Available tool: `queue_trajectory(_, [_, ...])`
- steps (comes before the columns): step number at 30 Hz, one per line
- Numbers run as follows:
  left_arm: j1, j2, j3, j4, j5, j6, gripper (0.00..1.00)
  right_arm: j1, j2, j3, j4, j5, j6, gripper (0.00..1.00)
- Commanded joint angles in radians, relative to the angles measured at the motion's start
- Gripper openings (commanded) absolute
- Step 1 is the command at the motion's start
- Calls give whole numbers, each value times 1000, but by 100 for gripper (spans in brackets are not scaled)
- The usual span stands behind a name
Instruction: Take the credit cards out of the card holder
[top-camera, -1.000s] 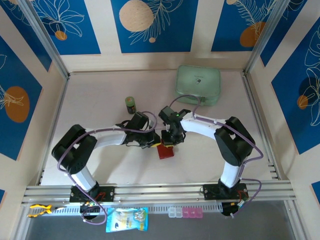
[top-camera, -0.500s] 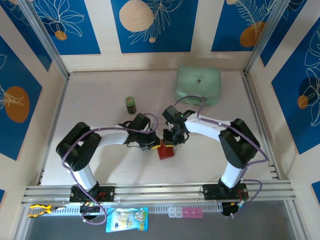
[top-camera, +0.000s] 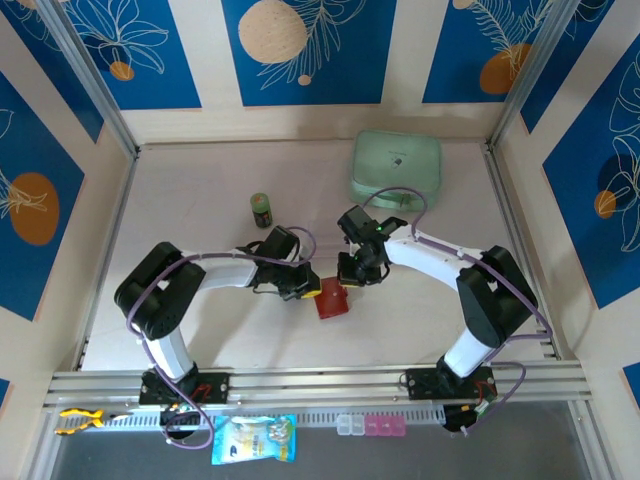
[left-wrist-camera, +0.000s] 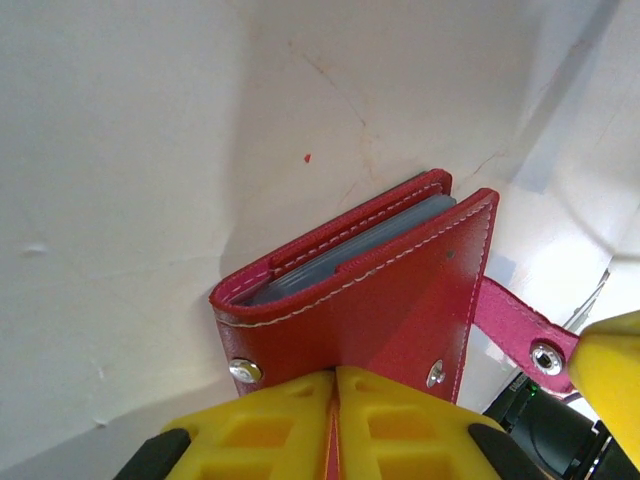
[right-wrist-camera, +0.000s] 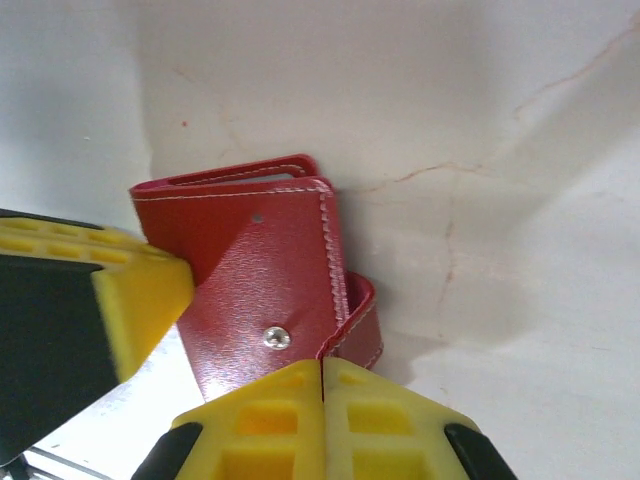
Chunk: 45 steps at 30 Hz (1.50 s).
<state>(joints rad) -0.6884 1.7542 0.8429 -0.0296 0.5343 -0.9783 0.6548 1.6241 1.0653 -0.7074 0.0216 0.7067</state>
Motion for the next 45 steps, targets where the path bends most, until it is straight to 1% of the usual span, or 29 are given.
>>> queue_trajectory(1, [-1,5,-18,-102,-60,33,13,-3,-23,0,-33,-12,-36,2])
queue_trajectory(4, [-1,-10,-6,-108,-59,42,14,1,-1,5,-7,-61,-66,11])
queue_trajectory(6, [-1,-11,-1,-111,-57,44,15,4,25,14,-5,-68,-81,14])
queue_trajectory(11, [-3,-6,4,-105,-54,40,15,10,64,27,-20,-44,-103,22])
queue_trajectory(14, [-3,-8,4,-104,-57,40,15,12,78,31,-33,-21,-112,24])
queue_trajectory(17, [-3,-11,4,-101,-58,40,15,19,92,35,-48,11,-119,24])
queue_trajectory(30, [-5,-18,5,-83,-54,37,15,10,151,33,2,22,-134,19])
queue_trajectory(38, [-6,-26,4,-75,-52,29,15,3,162,22,4,34,-137,19])
queue_trajectory(45, [-5,-45,12,-48,-28,18,16,2,148,7,13,26,-124,8])
